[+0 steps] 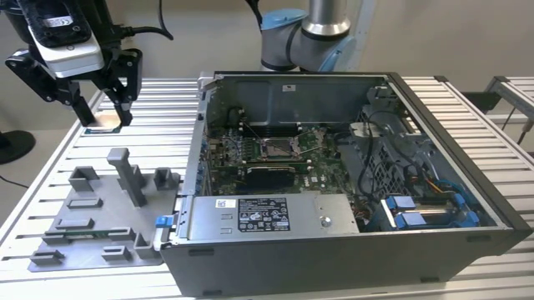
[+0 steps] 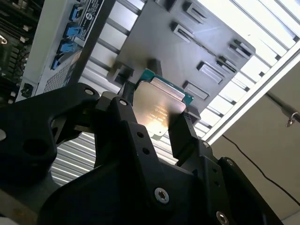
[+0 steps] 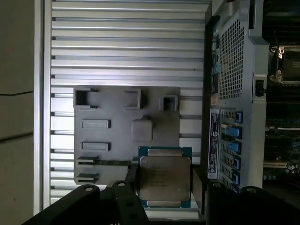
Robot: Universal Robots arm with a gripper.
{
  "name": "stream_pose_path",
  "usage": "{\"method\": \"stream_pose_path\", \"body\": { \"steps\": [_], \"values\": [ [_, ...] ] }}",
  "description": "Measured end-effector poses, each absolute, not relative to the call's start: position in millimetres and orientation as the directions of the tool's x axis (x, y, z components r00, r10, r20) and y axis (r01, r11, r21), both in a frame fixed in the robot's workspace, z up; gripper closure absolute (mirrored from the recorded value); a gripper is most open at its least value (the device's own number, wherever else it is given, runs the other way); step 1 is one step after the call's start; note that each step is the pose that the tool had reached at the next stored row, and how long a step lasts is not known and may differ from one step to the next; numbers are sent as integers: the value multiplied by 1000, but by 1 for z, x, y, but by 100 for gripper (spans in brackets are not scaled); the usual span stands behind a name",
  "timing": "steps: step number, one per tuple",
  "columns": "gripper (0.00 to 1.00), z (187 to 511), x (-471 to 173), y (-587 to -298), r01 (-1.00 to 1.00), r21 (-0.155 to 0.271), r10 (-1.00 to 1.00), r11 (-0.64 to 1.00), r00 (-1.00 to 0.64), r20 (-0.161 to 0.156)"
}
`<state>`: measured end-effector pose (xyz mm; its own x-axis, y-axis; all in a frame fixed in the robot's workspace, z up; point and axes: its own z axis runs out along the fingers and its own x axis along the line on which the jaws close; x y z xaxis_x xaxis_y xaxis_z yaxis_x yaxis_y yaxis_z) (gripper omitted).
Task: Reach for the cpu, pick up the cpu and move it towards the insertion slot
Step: 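Pick up the cpu and move it towards the insertion slot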
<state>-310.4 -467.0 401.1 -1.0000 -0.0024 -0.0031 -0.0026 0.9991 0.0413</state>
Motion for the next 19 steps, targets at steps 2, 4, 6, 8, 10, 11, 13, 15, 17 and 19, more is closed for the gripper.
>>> {"method": "stream_pose_path", "body": {
  "steps": [2,4,6,8,10,11,13,15,17,19],
  "values": [
    [100,401,-310,-467,-3,41,-2,999,-1000,-3],
    [100,401,-310,-467,-3,41,-2,999,-1000,-3],
    [100,401,-310,-467,-3,41,-2,999,-1000,-3],
    [100,401,-310,-467,-3,41,-2,999,-1000,-3],
    [100,401,-310,-467,-3,41,-2,999,-1000,-3],
    [100,401,-310,-467,-3,41,-2,999,-1000,-3],
    [100,401,-308,-467,-3,41,-3,999,-1000,-3],
    [100,401,-304,-467,-3,41,-2,999,-1000,-3],
    [100,401,-297,-467,-3,41,-3,999,-1000,-3],
    [100,401,-290,-467,-3,41,-2,999,-1000,-3]
  ]
}}
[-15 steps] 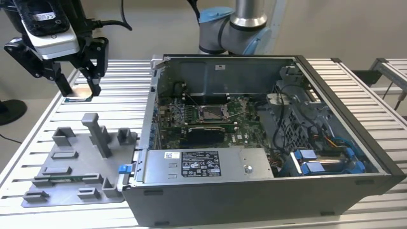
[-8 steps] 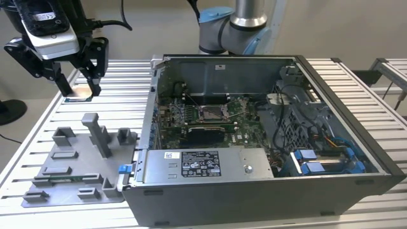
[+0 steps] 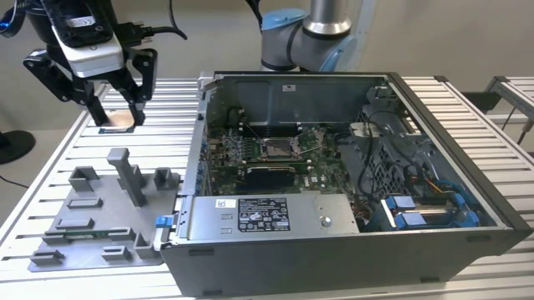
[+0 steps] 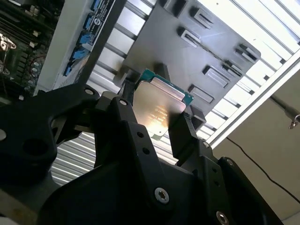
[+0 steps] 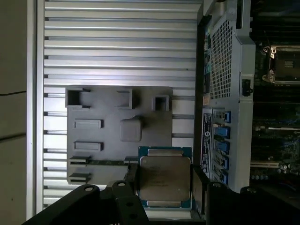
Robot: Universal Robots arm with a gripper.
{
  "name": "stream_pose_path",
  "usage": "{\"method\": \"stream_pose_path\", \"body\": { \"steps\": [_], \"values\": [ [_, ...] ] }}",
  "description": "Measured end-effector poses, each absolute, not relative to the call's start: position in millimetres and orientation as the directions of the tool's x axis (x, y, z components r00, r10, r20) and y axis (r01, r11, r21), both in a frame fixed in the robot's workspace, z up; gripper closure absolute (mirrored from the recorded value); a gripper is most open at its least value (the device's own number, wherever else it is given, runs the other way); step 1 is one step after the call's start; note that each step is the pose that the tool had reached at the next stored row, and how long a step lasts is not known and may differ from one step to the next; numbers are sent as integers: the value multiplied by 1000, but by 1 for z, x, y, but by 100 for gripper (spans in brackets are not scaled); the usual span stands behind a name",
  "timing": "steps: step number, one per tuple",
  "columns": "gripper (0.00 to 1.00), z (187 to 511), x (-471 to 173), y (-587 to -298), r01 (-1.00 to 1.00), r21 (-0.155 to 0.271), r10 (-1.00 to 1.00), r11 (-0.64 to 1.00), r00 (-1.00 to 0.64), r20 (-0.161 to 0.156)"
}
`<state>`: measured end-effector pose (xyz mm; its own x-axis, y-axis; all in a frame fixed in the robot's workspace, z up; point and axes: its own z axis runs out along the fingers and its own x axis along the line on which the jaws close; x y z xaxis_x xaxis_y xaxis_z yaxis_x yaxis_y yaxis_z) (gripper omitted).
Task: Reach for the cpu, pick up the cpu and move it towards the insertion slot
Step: 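Pick up the cpu and move it towards the insertion slot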
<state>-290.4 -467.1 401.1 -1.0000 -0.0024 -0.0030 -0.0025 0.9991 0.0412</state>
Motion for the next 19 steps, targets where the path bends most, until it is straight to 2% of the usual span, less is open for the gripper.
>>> {"method": "stream_pose_path", "body": {
  "steps": [19],
  "values": [
    [100,401,-247,-467,-3,41,-2,999,-1000,-3]
  ]
}}
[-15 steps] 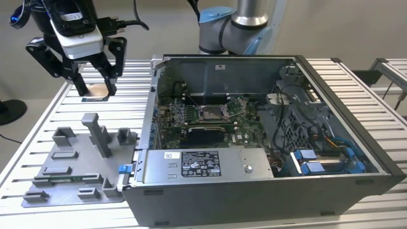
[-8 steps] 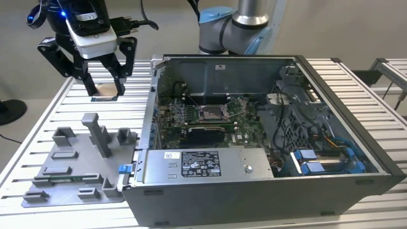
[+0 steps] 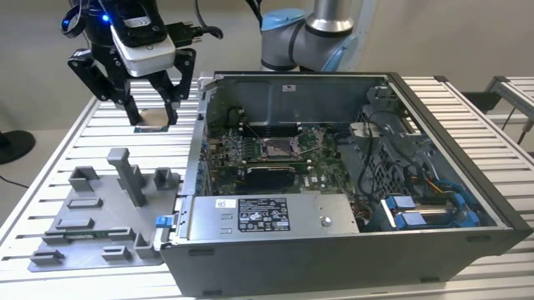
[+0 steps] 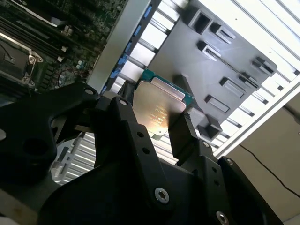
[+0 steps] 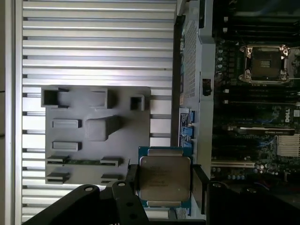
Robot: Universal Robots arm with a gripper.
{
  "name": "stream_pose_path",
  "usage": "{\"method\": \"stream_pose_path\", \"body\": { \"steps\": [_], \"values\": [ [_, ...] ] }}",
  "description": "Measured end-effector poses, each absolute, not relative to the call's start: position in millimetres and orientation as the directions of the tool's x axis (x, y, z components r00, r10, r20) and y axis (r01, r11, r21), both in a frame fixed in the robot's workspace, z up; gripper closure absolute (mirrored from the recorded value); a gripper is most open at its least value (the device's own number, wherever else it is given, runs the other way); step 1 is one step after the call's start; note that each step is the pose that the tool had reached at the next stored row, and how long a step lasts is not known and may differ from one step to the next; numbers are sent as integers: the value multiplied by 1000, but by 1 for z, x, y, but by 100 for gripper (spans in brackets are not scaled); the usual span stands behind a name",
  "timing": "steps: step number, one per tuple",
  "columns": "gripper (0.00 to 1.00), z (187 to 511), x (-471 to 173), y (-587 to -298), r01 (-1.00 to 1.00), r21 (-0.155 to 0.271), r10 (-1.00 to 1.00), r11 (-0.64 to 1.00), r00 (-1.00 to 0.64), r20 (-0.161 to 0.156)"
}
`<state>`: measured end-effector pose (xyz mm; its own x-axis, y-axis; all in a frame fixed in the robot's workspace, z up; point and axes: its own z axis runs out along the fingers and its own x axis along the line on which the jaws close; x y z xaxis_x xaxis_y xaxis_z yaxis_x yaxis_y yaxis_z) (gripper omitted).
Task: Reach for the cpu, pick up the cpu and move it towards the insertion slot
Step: 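Pick up the cpu and move it towards the insertion slot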
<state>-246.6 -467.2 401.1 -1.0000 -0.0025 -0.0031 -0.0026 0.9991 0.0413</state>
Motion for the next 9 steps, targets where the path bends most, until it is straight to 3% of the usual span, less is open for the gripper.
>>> {"method": "stream_pose_path", "body": {
  "steps": [9],
  "values": [
    [100,401,-231,-467,-3,41,-2,999,-1000,-3]
  ]
}}
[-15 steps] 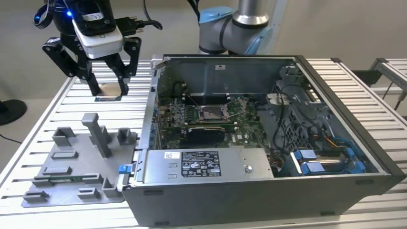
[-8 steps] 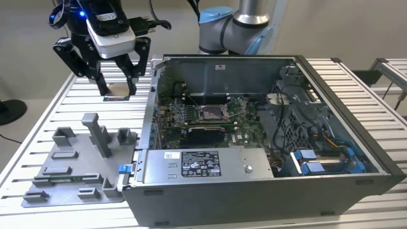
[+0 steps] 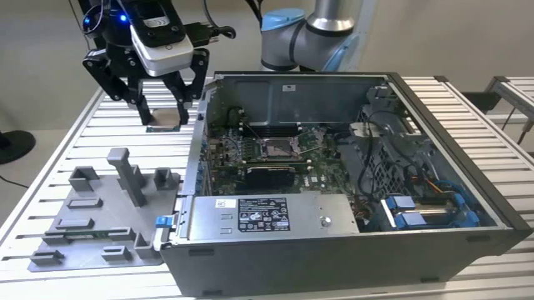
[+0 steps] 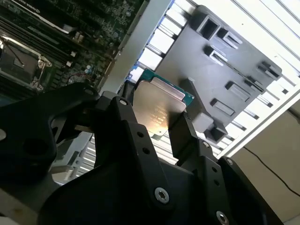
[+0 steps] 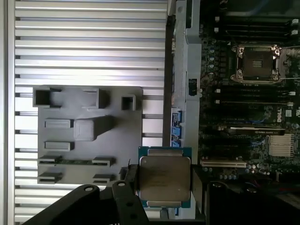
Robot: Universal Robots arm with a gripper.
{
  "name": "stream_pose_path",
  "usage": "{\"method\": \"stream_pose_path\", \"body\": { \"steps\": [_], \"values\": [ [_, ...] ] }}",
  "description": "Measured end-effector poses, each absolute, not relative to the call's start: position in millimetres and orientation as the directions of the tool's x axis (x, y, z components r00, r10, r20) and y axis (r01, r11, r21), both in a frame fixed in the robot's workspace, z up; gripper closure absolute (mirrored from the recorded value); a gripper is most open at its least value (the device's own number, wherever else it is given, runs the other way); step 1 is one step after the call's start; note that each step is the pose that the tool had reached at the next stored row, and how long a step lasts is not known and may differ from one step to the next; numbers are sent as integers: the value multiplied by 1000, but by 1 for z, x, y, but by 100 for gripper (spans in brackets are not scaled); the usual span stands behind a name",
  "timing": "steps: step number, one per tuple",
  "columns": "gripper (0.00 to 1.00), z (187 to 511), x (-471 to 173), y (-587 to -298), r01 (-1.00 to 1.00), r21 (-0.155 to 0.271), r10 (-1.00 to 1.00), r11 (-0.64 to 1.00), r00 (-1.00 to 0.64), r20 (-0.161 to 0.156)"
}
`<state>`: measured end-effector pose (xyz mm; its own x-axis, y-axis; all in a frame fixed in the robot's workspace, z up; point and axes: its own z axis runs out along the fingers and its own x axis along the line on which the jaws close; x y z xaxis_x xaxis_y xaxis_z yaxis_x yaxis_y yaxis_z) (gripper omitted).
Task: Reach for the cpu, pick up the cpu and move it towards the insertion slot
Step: 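Pick up the cpu and move it towards the insertion slot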
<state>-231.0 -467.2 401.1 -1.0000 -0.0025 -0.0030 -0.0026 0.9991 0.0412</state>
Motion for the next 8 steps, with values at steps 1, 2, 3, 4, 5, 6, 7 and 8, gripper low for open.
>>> {"method": "stream_pose_path", "body": {
  "steps": [1,2,3,4,5,6,7,8],
  "values": [
    [100,401,-229,-467,-3,41,-3,999,-1000,-3],
    [100,401,-228,-467,-3,41,-2,999,-1000,-3],
    [100,401,-226,-467,-3,41,-2,999,-1000,-3],
    [100,401,-225,-467,-3,41,-2,999,-1000,-3],
    [100,401,-223,-467,-3,41,-2,999,-1000,-3],
    [100,401,-222,-467,-3,41,-3,999,-1000,-3],
    [100,401,-220,-467,-3,41,-2,999,-1000,-3],
    [100,401,-219,-467,-3,41,-2,999,-1000,-3]
  ]
}}
